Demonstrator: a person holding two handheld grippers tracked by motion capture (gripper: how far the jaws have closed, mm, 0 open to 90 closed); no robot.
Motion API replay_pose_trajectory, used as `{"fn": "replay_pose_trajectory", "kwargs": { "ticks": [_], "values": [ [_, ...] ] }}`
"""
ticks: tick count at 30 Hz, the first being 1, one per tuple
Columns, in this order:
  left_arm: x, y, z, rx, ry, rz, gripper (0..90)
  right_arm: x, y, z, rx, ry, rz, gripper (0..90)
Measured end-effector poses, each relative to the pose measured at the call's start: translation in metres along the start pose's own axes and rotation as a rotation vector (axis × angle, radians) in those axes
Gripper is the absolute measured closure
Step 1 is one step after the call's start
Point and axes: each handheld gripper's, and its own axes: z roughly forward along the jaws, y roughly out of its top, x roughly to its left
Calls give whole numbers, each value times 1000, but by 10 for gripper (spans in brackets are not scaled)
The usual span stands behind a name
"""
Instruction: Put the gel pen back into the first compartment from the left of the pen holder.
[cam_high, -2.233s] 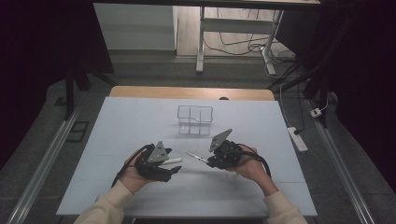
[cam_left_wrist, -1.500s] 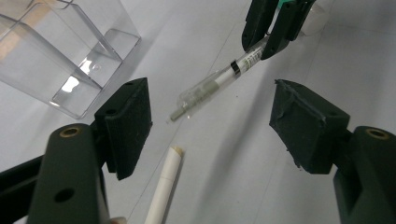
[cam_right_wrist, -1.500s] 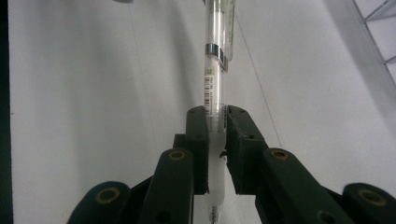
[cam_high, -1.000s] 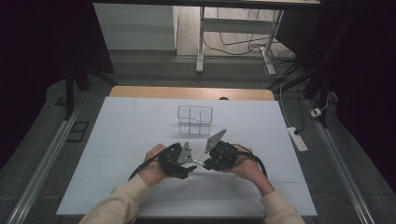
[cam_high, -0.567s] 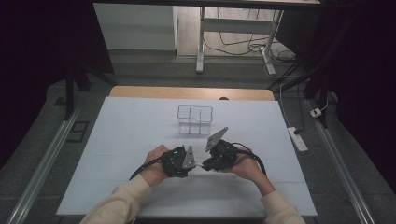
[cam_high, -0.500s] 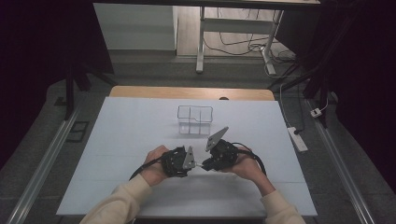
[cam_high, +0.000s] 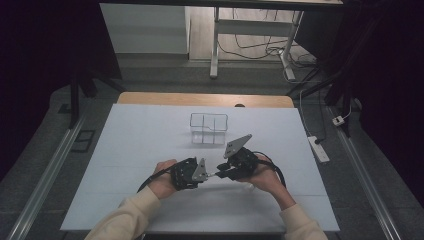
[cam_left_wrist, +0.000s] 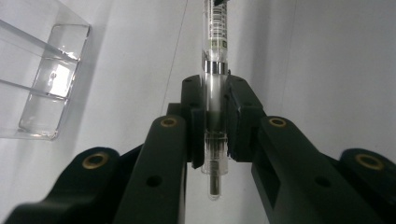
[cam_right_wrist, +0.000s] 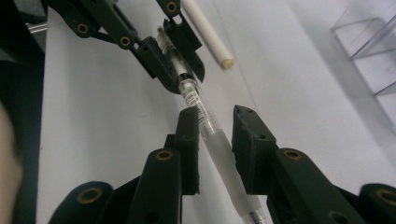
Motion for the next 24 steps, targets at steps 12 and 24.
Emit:
{"fn": "replay_pose_trajectory", "kwargs": {
  "ticks": [12,24],
  "values": [
    [8,-7,-7,-24,31,-64,789,1,-2,-19,-200,-187,60,477],
    [24,-25,-15,-93,57,-205,789,-3,-13,-37,-333,-264,162,417]
  ]
}}
